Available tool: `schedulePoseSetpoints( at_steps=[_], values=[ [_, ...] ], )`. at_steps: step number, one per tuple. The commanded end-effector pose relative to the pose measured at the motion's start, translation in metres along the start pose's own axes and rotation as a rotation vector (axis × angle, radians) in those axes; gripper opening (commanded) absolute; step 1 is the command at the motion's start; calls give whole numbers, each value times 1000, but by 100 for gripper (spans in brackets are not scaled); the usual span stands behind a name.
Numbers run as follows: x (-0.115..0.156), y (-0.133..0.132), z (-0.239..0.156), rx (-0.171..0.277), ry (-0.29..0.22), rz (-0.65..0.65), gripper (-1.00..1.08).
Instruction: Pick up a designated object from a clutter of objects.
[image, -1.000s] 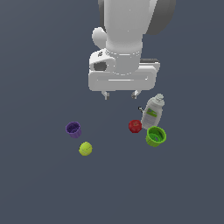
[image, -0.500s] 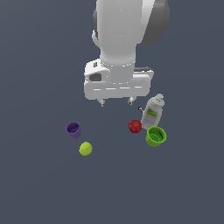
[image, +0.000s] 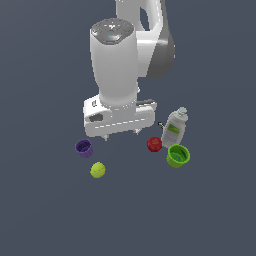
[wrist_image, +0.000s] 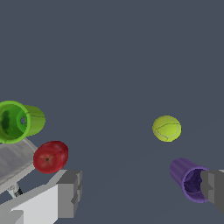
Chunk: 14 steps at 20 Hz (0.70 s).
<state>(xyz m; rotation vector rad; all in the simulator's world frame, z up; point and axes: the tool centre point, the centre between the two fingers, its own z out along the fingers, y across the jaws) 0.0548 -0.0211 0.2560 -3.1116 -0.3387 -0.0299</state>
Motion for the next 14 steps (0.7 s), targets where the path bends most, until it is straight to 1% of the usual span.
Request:
schedulePoseSetpoints(
  at_steps=[1, 7, 14],
  values=[
    [4, 14, 18, 0, -2, -44, 100],
    [11, 48, 61, -1, -7, -148, 100],
    [11, 85, 112, -3, -13, -264, 100]
  ],
)
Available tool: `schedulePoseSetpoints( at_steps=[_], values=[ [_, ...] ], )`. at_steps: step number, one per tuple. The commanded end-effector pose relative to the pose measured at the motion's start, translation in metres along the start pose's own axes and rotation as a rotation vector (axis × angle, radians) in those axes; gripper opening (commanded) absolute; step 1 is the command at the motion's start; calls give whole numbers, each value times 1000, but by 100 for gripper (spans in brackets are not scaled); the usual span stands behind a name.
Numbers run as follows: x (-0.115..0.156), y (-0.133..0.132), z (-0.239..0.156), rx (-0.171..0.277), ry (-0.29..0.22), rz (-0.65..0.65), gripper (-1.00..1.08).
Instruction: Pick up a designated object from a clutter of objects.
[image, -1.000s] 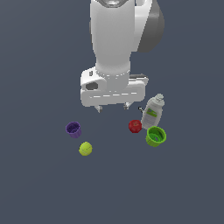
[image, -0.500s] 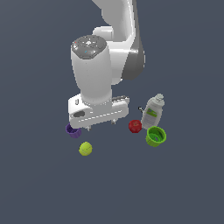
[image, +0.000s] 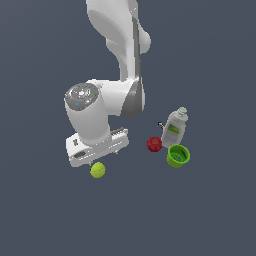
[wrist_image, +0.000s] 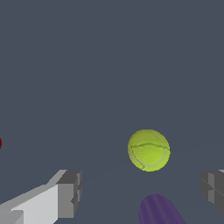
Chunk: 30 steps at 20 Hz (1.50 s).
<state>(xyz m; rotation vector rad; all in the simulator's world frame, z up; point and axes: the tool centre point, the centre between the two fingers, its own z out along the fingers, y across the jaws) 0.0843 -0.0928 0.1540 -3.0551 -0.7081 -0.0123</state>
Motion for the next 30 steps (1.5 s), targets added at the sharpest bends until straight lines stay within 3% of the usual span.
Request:
schedulePoseSetpoints(
  at_steps=[1, 12, 21, 30],
  values=[
    [-3, 11, 17, -1, -2, -39, 100],
    [-14, 38, 59, -3, -9, -133, 100],
    [-16, 39, 68, -2, -10, -137, 100],
    [-17, 39, 109, -3, -9, -140, 100]
  ],
)
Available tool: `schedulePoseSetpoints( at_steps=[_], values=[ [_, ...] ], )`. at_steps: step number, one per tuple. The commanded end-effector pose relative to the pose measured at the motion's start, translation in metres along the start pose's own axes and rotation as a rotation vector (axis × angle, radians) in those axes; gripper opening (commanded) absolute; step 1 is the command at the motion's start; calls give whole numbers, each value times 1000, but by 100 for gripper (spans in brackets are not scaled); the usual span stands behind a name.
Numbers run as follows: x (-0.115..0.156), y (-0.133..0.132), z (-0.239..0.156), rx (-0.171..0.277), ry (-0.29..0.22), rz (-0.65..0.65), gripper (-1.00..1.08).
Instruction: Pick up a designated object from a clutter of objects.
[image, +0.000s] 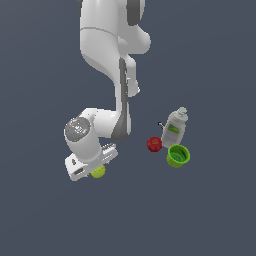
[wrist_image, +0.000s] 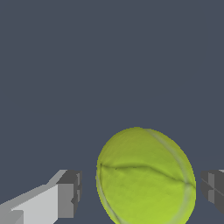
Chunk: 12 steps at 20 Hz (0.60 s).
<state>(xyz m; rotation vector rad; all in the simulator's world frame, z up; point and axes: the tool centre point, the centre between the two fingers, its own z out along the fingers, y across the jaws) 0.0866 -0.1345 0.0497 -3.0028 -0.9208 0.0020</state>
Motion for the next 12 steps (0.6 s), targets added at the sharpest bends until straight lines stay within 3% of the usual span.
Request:
schedulePoseSetpoints(
  at_steps=[1, 4, 5, 12],
  values=[
    [1, 0, 7, -1, 1, -1, 100],
    [1, 1, 9, -1, 1, -1, 100],
    [1, 1, 9, -1, 1, -1, -100],
    [1, 1, 9, -1, 1, -1, -100]
  ],
)
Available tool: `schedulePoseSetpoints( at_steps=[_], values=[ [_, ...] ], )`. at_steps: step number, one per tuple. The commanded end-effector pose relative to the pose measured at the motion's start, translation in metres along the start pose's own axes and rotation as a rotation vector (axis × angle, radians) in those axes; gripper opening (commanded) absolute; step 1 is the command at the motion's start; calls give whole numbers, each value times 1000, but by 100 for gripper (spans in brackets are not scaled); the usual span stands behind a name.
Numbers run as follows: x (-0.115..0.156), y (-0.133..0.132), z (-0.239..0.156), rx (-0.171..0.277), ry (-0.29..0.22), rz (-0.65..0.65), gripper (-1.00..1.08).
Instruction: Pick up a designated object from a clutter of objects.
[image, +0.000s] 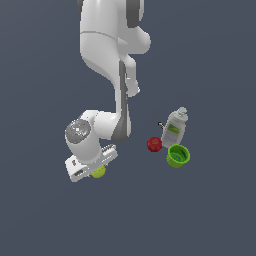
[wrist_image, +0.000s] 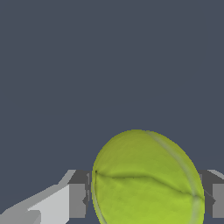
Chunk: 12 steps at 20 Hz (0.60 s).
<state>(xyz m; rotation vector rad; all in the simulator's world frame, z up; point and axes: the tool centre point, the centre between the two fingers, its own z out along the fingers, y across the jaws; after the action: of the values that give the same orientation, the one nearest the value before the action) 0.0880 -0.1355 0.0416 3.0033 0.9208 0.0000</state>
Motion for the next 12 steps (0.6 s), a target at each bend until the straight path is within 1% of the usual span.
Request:
schedulePoseSetpoints(
  at_steps=[1, 7, 12],
  values=[
    [0, 0, 0, 0, 0, -1, -100],
    [-1, -2, -2, 0, 0, 0, -100],
    [-4, -11, -12, 0, 0, 0, -100]
  ],
)
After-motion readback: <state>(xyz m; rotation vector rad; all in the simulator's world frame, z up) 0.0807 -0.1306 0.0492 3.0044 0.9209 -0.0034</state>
